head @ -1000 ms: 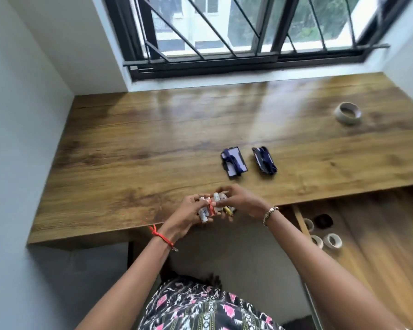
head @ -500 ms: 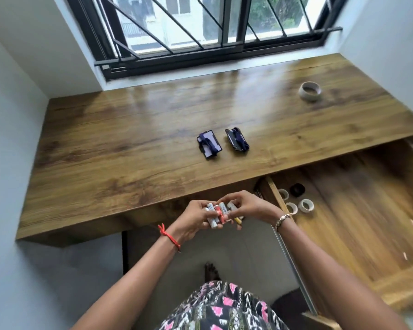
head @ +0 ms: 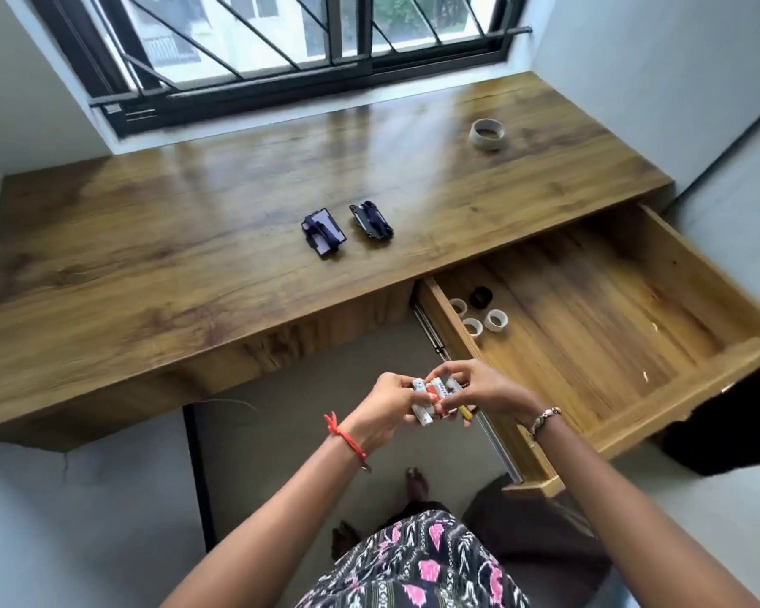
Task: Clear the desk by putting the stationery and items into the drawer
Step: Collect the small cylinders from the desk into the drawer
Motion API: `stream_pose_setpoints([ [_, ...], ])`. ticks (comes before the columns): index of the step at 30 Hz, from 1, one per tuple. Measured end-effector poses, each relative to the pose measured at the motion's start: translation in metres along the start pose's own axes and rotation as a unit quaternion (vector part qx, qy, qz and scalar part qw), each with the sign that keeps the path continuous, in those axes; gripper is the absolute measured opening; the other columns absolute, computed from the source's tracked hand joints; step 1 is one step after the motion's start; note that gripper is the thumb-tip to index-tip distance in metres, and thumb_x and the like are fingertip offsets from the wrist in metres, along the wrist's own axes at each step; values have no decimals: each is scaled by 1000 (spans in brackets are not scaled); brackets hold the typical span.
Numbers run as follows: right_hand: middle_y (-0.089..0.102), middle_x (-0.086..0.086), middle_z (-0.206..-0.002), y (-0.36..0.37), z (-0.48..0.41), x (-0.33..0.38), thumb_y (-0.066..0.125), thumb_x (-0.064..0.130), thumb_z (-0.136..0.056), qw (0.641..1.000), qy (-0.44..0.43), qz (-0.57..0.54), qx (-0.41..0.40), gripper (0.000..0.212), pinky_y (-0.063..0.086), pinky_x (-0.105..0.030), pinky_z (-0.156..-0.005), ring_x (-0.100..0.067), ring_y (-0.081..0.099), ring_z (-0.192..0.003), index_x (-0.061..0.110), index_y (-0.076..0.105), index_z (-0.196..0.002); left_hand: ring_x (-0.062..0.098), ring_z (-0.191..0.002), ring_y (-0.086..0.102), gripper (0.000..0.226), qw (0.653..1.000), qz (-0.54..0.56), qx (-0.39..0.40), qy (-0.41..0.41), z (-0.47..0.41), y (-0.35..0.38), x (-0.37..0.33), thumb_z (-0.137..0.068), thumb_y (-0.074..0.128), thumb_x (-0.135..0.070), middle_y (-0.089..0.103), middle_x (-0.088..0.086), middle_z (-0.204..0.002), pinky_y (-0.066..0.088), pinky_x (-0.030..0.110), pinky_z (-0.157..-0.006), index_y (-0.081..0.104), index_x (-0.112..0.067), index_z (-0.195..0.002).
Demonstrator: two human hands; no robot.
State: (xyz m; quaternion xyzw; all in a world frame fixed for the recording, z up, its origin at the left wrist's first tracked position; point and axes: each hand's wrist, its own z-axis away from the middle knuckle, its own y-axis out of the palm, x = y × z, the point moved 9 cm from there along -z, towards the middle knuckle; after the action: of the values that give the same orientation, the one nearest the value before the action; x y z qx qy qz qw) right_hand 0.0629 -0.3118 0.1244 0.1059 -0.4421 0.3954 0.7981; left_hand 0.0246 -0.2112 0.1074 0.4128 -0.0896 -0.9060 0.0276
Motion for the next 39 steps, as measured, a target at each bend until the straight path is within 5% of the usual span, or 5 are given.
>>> stream_pose_setpoints([
  [12,65,-11,-89,-91,23,-52,67,-6,-75,996,27,-83,-5,30,52,-23,-50,-17,64,-68,9,62,-100,16,-60,67,16,1000,1,-1,-1,-45,91,-17,-82,54,12,66,14,-81,57,27,-63,63,4,-94],
  [23,66,-12,-80,-179,-14,-153,68,-6,-74,992,123,-12,4,30,49,-24,-44,-16,64,-57,2,61,-102,-2,-42,56,22,978,-125,-166,-13,-126,171,7,-78,62,8,57,0,-67,43,14,-40,56,-10,-90],
  [28,61,-6,-73,-181,-35,-180,67,-5,-73,990,126,49,-34,27,42,-20,-35,-13,54,-52,13,55,-90,20,-76,58,25,957,-169,-231,-45,-145,176,26,-75,64,2,66,15,-92,51,35,-70,63,-4,-99],
  [34,60,-13,-116,-185,-41,-186,61,1,-81,985,58,154,-47,37,41,-25,-84,-25,56,-105,-1,56,-118,20,-84,55,31,944,-206,-255,-31,-151,185,31,-78,64,-2,64,11,-96,44,30,-74,60,1,-109],
  [39,59,-20,-118,-197,-41,-190,54,-7,-80,983,36,171,-60,40,40,-27,-95,-31,55,-112,-2,55,-120,28,-111,51,38,927,-253,-270,-64,-153,185,41,-81,61,-3,52,18,-121,39,31,-89,51,-1,-118],
])
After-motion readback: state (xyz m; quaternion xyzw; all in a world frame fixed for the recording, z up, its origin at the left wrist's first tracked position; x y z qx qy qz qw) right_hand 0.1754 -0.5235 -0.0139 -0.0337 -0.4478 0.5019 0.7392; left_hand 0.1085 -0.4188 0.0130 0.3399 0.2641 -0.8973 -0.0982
